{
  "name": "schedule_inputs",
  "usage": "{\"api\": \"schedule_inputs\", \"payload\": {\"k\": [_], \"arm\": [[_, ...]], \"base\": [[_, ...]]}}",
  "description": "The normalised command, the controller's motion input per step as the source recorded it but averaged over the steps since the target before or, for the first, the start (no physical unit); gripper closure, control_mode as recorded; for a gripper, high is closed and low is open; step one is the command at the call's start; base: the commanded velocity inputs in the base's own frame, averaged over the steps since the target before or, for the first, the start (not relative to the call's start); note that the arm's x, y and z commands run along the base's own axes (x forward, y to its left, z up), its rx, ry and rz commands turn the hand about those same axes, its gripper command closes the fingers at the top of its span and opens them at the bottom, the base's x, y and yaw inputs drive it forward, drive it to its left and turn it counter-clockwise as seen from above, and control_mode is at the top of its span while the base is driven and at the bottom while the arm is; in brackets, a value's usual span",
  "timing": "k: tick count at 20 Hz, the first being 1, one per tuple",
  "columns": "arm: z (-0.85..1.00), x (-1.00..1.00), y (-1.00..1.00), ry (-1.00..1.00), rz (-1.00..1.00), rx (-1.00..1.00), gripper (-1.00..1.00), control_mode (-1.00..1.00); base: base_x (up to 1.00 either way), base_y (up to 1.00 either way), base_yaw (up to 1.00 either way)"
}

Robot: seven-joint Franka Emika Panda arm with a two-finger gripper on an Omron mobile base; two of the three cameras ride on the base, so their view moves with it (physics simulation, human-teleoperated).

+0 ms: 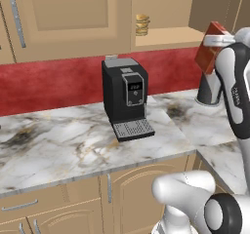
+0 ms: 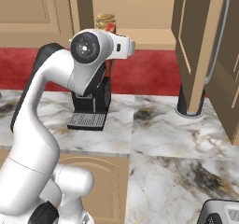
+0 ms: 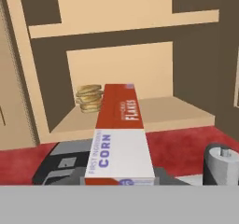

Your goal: Pick the jam and cereal from the counter and place them in the cabinets closest to them.

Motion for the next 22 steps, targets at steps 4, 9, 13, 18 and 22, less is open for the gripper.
{"api": "schedule_inputs", "payload": {"k": [4, 9, 13, 18, 22], "arm": [[0.20, -0.15, 0.00, -0.19, 0.00, 0.00, 1.00, -1.00], [0.15, -0.07, 0.00, -0.20, 0.00, 0.00, 1.00, -1.00], [0.12, 0.06, 0.00, -0.16, 0.00, 0.00, 1.00, -1.00], [0.16, 0.12, 0.00, -0.13, 0.00, 0.01, 1.00, -1.00], [0.14, 0.12, 0.00, -0.07, 0.00, 0.00, 1.00, -1.00]], "base": [[0.00, 0.00, 0.00], [0.00, 0.00, 0.00], [0.00, 0.00, 0.00], [0.00, 0.00, 0.00], [0.00, 0.00, 0.00]]}}
